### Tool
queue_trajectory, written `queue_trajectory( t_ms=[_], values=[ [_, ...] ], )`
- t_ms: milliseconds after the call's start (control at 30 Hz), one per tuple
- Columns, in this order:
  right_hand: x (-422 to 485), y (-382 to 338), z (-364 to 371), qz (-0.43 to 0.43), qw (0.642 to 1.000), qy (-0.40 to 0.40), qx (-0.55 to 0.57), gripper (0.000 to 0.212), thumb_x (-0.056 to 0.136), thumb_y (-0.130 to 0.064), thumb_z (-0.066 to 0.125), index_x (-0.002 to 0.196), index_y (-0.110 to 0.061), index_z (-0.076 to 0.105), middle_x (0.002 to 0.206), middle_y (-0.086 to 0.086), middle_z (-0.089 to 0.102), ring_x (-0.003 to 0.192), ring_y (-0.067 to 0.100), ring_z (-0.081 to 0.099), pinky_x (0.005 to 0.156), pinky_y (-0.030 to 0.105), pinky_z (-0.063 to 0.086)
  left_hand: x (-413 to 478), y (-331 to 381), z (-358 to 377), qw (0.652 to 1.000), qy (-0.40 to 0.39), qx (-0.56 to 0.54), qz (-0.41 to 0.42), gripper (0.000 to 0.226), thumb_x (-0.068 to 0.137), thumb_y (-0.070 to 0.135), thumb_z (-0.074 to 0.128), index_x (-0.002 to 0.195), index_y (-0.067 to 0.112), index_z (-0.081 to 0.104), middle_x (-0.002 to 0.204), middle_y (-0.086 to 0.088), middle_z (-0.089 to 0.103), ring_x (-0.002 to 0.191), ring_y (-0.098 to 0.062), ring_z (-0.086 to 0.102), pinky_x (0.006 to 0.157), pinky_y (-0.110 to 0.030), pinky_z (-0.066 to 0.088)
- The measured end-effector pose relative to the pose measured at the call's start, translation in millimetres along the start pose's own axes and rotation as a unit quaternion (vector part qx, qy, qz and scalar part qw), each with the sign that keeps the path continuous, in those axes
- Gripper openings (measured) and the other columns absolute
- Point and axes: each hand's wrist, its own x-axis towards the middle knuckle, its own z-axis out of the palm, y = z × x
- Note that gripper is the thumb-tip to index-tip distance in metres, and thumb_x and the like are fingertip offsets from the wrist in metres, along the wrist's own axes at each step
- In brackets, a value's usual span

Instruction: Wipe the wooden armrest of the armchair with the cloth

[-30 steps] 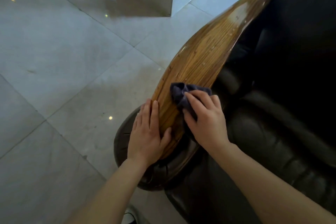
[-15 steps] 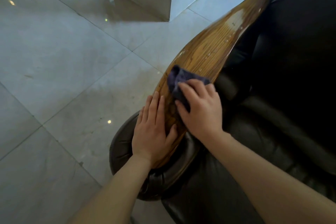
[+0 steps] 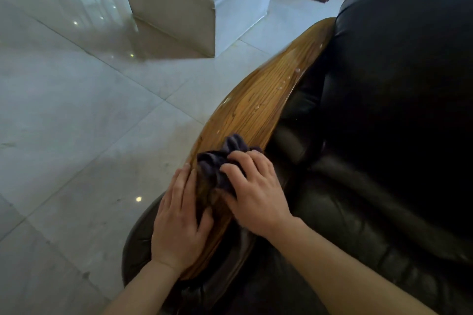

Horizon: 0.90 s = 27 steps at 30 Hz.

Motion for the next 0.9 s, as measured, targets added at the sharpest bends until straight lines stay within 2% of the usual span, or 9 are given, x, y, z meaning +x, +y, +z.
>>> queue_trajectory(
  t_ms=[133, 233, 367, 500, 600, 667, 700, 800, 900],
  values=[
    [17.2, 14.5, -0.8, 0.120, 0.991, 0.049, 0.044, 0.039, 0.097, -0.040, 0.054, 0.130, -0.020, 0.053, 0.151, 0.002, 0.045, 0.148, 0.025, 0.025, 0.122, 0.045, 0.017, 44.9, 21.3, -4.7, 0.995, 0.032, -0.087, -0.048, 0.061, 0.094, 0.046, 0.033, 0.150, 0.022, 0.026, 0.158, 0.000, 0.026, 0.143, -0.019, 0.031, 0.109, -0.049, 0.041],
    [2.5, 7.0, 8.2, 0.078, 0.994, 0.035, 0.068, 0.038, 0.099, -0.035, 0.054, 0.135, -0.022, 0.052, 0.156, 0.002, 0.039, 0.152, 0.021, 0.012, 0.123, 0.047, 0.013, 93.2, 41.1, -3.1, 0.985, 0.058, -0.121, -0.108, 0.062, 0.094, 0.050, 0.026, 0.152, 0.028, 0.024, 0.159, 0.002, 0.030, 0.140, -0.020, 0.036, 0.105, -0.048, 0.042],
    [-4.8, 27.8, -3.4, 0.031, 0.995, 0.023, 0.089, 0.038, 0.097, -0.034, 0.060, 0.132, -0.020, 0.056, 0.153, 0.002, 0.044, 0.151, 0.018, 0.019, 0.121, 0.047, 0.022, 92.9, 38.6, -0.7, 0.990, 0.065, -0.076, -0.096, 0.061, 0.095, 0.055, 0.022, 0.151, 0.032, 0.032, 0.156, 0.003, 0.039, 0.138, -0.018, 0.041, 0.101, -0.045, 0.043],
    [39.1, 16.9, -9.6, 0.197, 0.965, 0.083, 0.149, 0.036, 0.092, -0.027, 0.064, 0.128, -0.021, 0.059, 0.151, 0.001, 0.047, 0.150, 0.017, 0.020, 0.120, 0.048, 0.024, 93.1, 38.6, -1.6, 0.995, 0.054, -0.040, -0.079, 0.066, 0.095, 0.053, 0.022, 0.149, 0.020, 0.040, 0.155, -0.005, 0.041, 0.138, -0.022, 0.042, 0.102, -0.043, 0.042],
    [28.5, 0.9, -4.0, 0.120, 0.986, 0.036, 0.111, 0.037, 0.092, -0.025, 0.059, 0.129, -0.023, 0.057, 0.151, 0.003, 0.046, 0.151, 0.019, 0.019, 0.121, 0.048, 0.018, 93.8, 39.9, -3.5, 0.998, 0.025, -0.014, -0.050, 0.069, 0.096, 0.051, 0.020, 0.152, 0.014, 0.033, 0.160, -0.008, 0.033, 0.145, -0.025, 0.033, 0.111, -0.045, 0.035],
    [19.7, 16.8, -11.9, 0.056, 0.995, 0.007, 0.081, 0.039, 0.095, -0.029, 0.057, 0.132, -0.022, 0.057, 0.151, 0.004, 0.048, 0.150, 0.021, 0.024, 0.120, 0.048, 0.022, 90.3, 39.2, -2.4, 1.000, 0.021, 0.000, -0.024, 0.068, 0.097, 0.050, 0.021, 0.154, 0.013, 0.029, 0.162, -0.009, 0.028, 0.148, -0.026, 0.028, 0.115, -0.047, 0.032],
    [22.7, 28.6, -16.3, 0.053, 0.996, 0.011, 0.071, 0.039, 0.096, -0.032, 0.058, 0.134, -0.021, 0.058, 0.151, 0.004, 0.048, 0.149, 0.021, 0.026, 0.119, 0.048, 0.024, 89.1, 39.2, -2.0, 1.000, 0.019, 0.012, -0.013, 0.068, 0.098, 0.051, 0.022, 0.154, 0.013, 0.028, 0.162, -0.010, 0.027, 0.148, -0.027, 0.026, 0.116, -0.047, 0.031],
    [39.2, 39.4, -25.4, 0.148, 0.983, 0.043, 0.098, 0.043, 0.095, -0.030, 0.062, 0.137, -0.019, 0.058, 0.152, 0.003, 0.046, 0.149, 0.018, 0.024, 0.120, 0.044, 0.024, 87.5, 39.9, 0.5, 0.999, 0.012, 0.037, 0.005, 0.070, 0.099, 0.056, 0.023, 0.154, 0.013, 0.027, 0.162, -0.010, 0.028, 0.148, -0.026, 0.026, 0.117, -0.045, 0.030],
    [20.7, 10.8, -16.8, 0.096, 0.990, 0.017, 0.103, 0.039, 0.095, -0.019, 0.059, 0.134, -0.017, 0.060, 0.149, 0.004, 0.050, 0.148, 0.020, 0.028, 0.120, 0.045, 0.024, 85.5, 38.8, -1.7, 1.000, -0.001, 0.007, 0.001, 0.070, 0.096, 0.051, 0.026, 0.154, 0.012, 0.028, 0.162, -0.010, 0.026, 0.149, -0.025, 0.024, 0.117, -0.049, 0.032]
  ],
)
